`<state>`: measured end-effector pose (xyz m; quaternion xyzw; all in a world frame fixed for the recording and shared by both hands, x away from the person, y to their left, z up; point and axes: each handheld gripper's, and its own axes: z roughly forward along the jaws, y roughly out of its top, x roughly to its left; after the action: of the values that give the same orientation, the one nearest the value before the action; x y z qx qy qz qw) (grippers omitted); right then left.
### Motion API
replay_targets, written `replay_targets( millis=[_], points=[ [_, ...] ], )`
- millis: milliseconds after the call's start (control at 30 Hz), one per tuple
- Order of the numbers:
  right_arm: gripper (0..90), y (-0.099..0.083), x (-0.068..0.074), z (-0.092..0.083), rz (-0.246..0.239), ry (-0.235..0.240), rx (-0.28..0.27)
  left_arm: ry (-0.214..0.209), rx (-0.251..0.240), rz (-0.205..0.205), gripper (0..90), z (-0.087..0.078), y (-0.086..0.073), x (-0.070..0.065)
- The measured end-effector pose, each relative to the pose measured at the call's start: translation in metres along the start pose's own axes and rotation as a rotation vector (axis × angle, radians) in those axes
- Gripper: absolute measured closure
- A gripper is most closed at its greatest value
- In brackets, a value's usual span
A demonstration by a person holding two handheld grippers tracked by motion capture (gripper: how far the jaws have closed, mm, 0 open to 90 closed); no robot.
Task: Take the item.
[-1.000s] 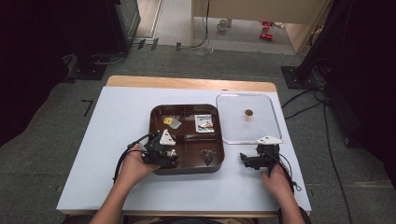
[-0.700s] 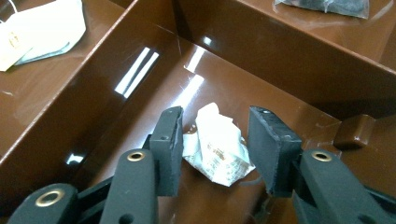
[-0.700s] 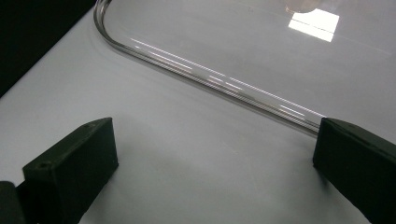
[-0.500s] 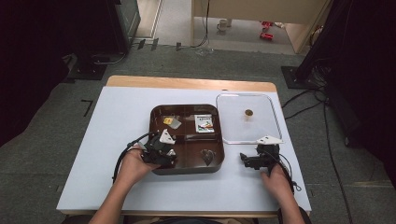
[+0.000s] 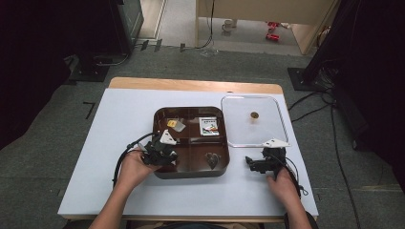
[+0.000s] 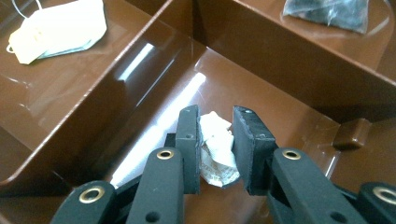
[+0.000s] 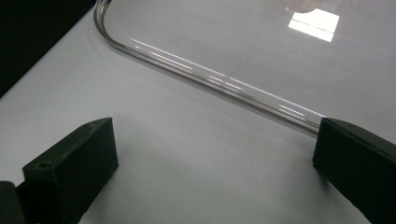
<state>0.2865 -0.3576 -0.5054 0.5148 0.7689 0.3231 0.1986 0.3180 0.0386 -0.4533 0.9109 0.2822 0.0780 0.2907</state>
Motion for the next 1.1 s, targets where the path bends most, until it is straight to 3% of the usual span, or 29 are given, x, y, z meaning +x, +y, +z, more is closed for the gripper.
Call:
replay_targets(
  millis=[333,1100],
  points=[
    [0.0,0.000,0.000,0.000,0.000,0.000,0.000,-0.029,-0.072,-0.024,73.2,-0.015,-0.001,0.006],
    [0.0,0.000,0.000,0.000,-0.001,0.000,0.000,0.012,-0.159,-0.067,73.0,-0.052,-0.007,0.021]
  ],
)
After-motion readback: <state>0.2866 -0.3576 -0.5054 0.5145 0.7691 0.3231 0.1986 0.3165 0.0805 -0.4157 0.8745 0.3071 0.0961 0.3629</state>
